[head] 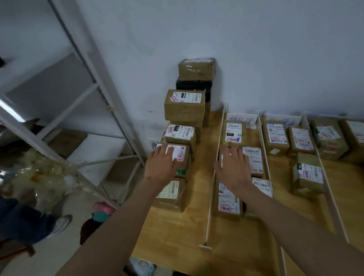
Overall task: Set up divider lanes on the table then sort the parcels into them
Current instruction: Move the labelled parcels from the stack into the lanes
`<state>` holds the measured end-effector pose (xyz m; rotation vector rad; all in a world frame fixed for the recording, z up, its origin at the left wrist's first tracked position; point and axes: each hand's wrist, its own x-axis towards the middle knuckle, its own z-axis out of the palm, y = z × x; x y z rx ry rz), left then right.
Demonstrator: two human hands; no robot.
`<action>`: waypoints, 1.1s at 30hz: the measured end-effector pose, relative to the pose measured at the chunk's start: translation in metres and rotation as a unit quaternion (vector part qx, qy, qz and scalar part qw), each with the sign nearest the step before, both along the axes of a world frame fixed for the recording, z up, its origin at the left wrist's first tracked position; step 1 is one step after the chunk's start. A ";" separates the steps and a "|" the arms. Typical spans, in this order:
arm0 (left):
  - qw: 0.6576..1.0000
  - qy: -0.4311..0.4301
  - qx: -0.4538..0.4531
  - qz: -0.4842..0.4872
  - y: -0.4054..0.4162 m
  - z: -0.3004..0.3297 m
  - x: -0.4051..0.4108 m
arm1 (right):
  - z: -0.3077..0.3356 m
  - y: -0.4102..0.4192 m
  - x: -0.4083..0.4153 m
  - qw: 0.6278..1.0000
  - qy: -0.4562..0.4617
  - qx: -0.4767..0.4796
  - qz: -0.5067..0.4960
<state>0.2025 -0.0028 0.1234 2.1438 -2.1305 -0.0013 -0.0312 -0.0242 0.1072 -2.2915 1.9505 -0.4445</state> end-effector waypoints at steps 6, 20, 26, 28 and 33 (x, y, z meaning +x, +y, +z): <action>0.999 -0.008 -0.003 0.031 -0.009 -0.005 0.041 | 0.005 -0.004 0.048 1.000 -0.015 0.009 0.015; 0.992 0.063 0.111 0.008 -0.068 -0.054 0.120 | -0.041 -0.045 0.139 0.978 -0.084 0.189 -0.017; 0.968 0.194 0.149 0.056 -0.074 -0.076 0.113 | -0.054 -0.051 0.153 0.953 -0.191 0.228 -0.065; 0.953 0.262 0.134 0.077 -0.074 -0.075 0.110 | -0.051 -0.052 0.156 0.940 -0.247 0.213 -0.098; 0.908 0.404 0.067 0.089 -0.081 -0.062 0.117 | -0.034 -0.053 0.158 0.876 -0.382 0.241 -0.166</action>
